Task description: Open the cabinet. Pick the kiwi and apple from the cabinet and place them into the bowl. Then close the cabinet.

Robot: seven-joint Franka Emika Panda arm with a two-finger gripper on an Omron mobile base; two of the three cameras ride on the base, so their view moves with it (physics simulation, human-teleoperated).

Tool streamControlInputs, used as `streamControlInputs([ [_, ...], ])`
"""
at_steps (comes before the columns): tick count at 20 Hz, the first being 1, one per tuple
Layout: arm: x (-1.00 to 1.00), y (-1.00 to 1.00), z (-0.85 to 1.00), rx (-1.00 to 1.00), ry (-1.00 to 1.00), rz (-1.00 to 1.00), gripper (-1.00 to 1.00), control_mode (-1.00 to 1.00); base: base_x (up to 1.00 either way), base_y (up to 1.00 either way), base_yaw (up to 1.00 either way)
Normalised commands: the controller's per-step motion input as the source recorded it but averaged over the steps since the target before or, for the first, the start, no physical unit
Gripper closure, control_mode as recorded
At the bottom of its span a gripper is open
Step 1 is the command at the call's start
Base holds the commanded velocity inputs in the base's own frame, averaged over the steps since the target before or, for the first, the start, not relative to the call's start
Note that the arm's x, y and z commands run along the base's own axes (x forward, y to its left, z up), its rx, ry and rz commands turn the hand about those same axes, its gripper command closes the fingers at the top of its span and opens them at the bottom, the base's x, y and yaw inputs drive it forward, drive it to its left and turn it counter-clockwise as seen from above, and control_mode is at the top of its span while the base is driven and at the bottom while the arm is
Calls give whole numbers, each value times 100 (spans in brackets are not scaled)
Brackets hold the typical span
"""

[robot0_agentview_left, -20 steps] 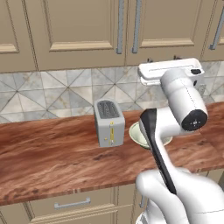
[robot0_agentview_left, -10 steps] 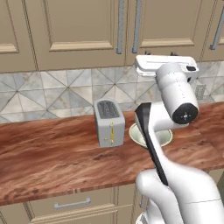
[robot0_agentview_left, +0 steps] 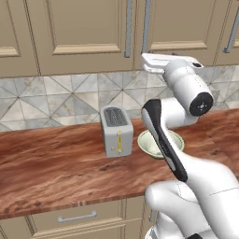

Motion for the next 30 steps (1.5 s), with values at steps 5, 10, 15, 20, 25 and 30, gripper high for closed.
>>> streamControlInputs([
  [5,59,0,0,0,1,2,-100,-100,0,0,0],
  [10,67,8,0,0,1,0,-100,-100,0,0,0],
  [15,37,36,0,0,0,1,-100,-100,0,0,0],
  [20,35,12,0,0,2,0,-100,-100,0,0,0],
  [25,64,0,0,0,9,-3,-100,-100,0,0,0],
  [30,84,0,0,0,10,-1,-100,-100,0,0,0],
])
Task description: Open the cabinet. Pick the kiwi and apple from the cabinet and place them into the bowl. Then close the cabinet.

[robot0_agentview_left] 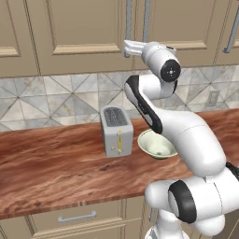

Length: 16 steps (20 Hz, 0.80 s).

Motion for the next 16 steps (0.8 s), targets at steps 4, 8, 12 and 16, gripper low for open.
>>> streamControlInputs([
  [4,44,0,0,0,3,0,100,-100,0,0,0],
  [8,0,0,0,0,0,0,100,-100,0,0,0],
  [12,0,0,0,0,0,0,100,-100,0,0,0],
  [16,-19,-8,1,0,0,0,100,-100,0,0,0],
])
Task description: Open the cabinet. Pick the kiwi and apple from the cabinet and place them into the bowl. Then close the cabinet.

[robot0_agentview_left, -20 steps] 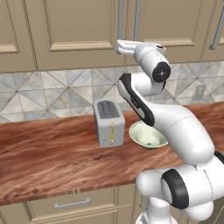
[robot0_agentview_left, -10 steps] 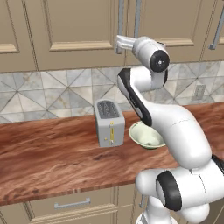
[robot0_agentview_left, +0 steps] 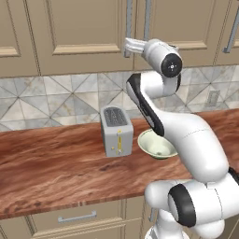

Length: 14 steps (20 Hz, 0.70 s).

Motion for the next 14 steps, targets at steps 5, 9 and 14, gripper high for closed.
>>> streamControlInputs([
  [5,-71,-28,12,0,-3,0,100,-100,0,0,0],
  [9,-91,-43,25,0,-3,0,100,-100,0,0,0],
  [14,-91,-62,29,0,-3,4,100,-100,0,0,0],
])
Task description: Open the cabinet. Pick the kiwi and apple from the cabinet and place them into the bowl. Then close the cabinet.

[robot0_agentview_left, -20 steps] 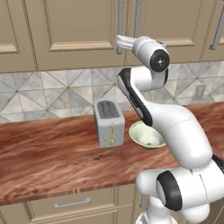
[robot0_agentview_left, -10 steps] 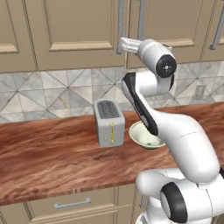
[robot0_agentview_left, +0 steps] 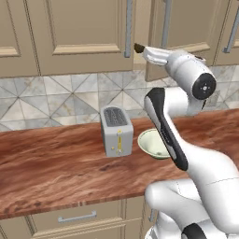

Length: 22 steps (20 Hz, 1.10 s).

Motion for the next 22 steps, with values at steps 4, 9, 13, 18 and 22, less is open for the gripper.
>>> streamControlInputs([
  [4,-89,-81,29,2,-6,8,100,-100,0,0,0],
  [9,-81,-89,31,6,-7,12,100,-100,0,0,0],
  [13,-72,-94,30,7,-6,14,100,-100,0,0,0],
  [18,-58,-97,35,9,-4,15,100,-100,0,0,0],
  [22,-39,-88,42,11,0,13,100,-100,0,0,0],
])
